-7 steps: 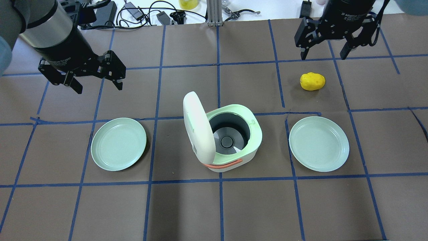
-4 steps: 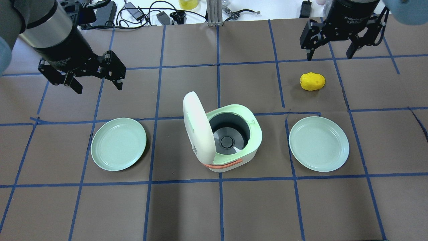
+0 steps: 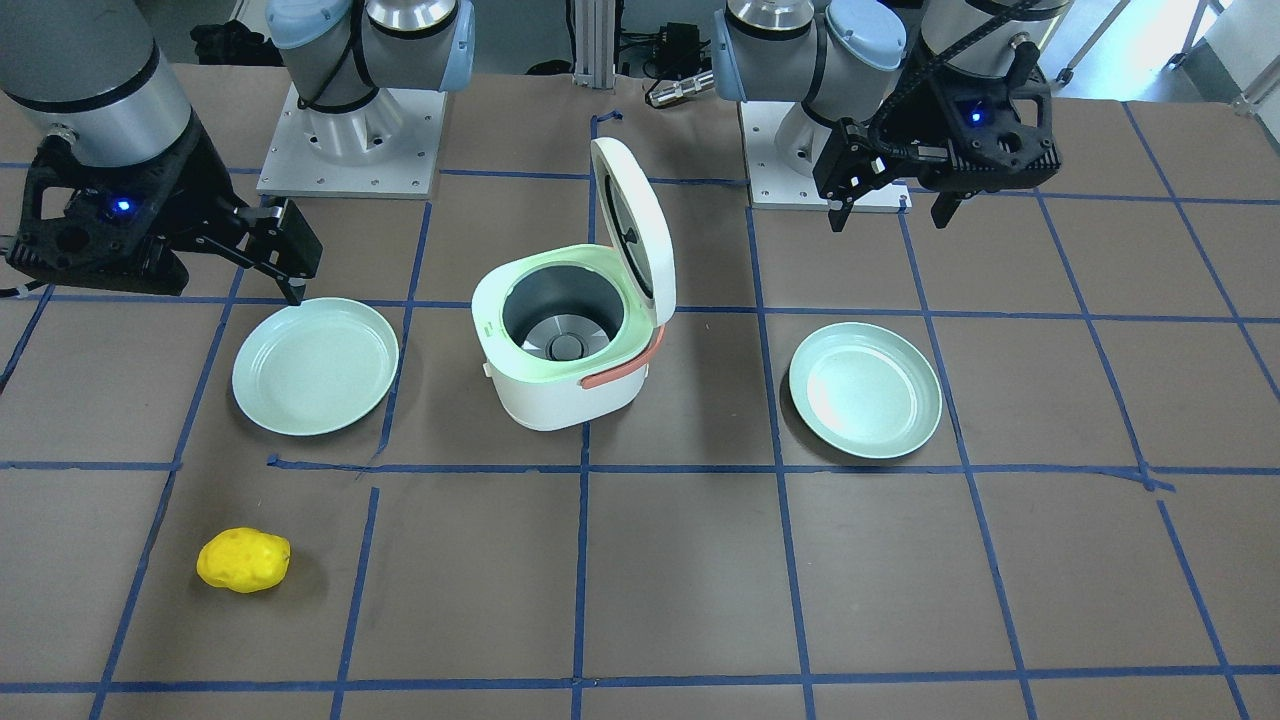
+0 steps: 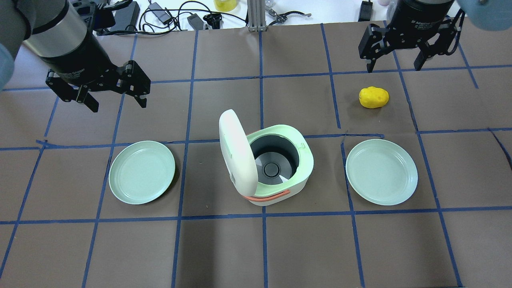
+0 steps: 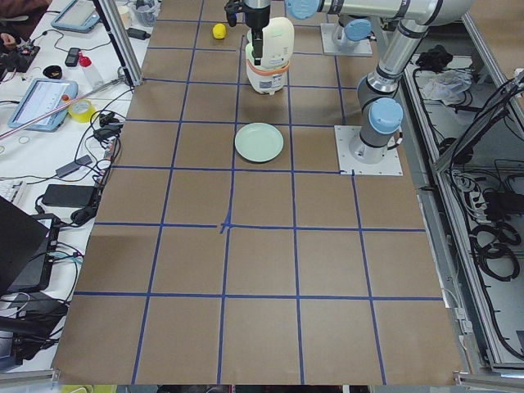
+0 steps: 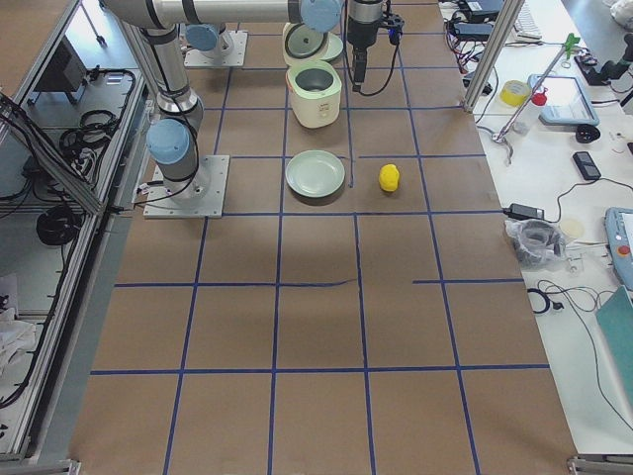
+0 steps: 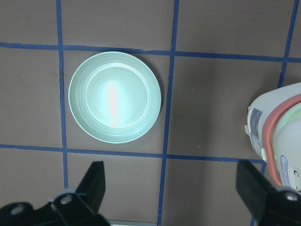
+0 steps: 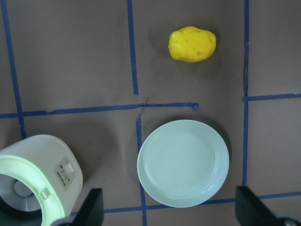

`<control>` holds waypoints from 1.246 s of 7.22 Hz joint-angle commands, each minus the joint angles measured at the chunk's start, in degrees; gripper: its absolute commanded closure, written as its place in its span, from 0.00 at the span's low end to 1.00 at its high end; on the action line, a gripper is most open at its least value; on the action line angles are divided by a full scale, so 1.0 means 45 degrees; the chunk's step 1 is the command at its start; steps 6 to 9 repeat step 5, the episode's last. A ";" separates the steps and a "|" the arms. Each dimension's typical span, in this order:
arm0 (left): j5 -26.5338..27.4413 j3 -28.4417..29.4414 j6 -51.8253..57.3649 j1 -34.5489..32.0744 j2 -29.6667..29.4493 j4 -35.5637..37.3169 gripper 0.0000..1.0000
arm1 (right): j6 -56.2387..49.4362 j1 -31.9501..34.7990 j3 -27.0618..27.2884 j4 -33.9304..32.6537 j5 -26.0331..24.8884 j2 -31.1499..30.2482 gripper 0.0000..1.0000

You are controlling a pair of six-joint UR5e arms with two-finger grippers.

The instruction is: Press rice cooker button

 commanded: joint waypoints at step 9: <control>0.0000 0.0000 0.0000 0.0000 0.0005 0.0000 0.00 | -0.0019 0.0131 0.0000 0.0056 0.0366 -0.0023 0.00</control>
